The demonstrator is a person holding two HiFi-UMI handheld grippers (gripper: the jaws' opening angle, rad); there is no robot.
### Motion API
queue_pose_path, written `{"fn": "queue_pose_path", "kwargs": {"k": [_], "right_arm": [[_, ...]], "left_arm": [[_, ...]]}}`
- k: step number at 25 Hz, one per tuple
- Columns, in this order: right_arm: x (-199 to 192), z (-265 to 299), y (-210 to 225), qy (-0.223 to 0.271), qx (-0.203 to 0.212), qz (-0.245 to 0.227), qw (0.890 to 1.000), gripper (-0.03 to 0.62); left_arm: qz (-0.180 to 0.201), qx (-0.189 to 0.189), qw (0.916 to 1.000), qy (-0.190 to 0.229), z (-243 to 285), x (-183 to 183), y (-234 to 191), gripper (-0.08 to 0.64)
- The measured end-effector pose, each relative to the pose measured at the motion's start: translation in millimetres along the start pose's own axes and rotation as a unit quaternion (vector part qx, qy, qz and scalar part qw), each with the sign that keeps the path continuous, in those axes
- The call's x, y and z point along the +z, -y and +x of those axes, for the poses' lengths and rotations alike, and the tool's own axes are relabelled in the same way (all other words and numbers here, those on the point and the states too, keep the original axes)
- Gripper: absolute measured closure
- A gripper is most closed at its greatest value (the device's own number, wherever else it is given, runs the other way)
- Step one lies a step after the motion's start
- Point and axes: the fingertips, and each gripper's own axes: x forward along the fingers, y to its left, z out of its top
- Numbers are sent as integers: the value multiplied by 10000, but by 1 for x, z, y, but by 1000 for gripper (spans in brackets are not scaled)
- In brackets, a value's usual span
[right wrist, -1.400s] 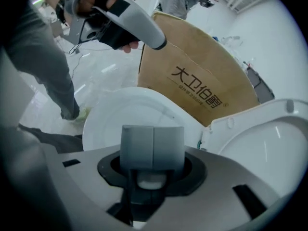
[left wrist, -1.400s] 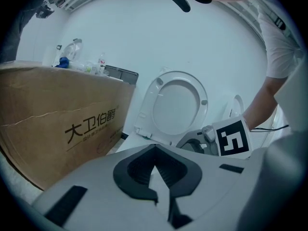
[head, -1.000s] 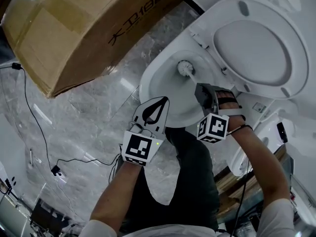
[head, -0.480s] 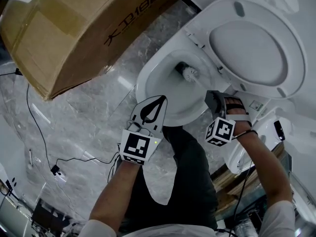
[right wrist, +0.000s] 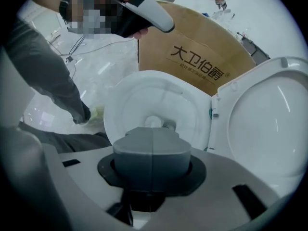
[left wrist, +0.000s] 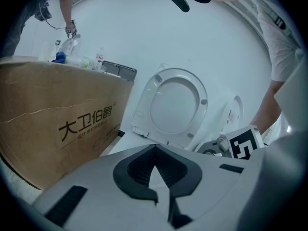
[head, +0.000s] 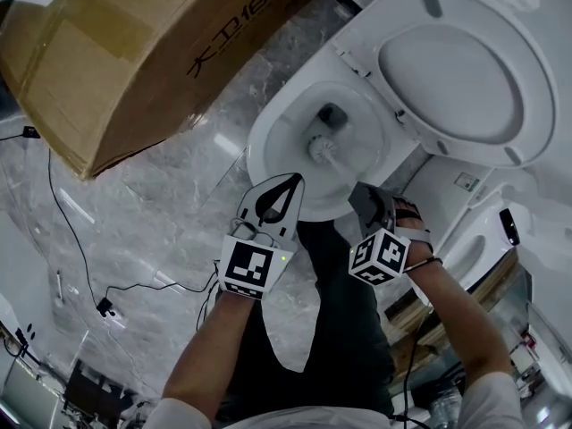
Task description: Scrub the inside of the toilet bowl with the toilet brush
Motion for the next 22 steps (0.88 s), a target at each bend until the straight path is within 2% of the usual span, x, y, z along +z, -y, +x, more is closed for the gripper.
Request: {"fn": "queue_pose_path", "kwargs": {"k": [3,6,12,22], "right_arm": [[26,5,-13,282,18,181,9994,436],[39,19,-12,314,-109,266,9991,436],[31,49,8,169,-301,566,9978,436],[33,81,28,9,-535,771,9956,436]], "left_arm": [[38,-24,10000,-35,-1,-4,-2,552],[62,-32,10000,-69,2,-9,-5,552],[103,-23,9999,-65,13,-15,-16,552],[200,-150,9996,-86,36,-20,-15,552]]}}
